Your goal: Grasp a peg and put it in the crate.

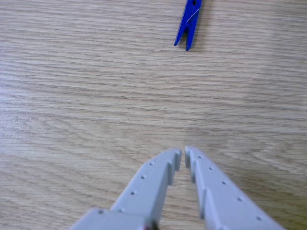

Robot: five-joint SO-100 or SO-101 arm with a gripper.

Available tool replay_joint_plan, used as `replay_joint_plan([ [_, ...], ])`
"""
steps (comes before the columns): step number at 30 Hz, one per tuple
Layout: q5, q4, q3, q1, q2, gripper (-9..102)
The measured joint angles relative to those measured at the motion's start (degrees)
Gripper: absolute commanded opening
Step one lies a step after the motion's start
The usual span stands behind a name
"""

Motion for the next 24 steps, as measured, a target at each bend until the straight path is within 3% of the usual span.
replay_joint_plan([
  [24, 0.00, 0.00, 0.00, 0.00, -1.32, 0],
])
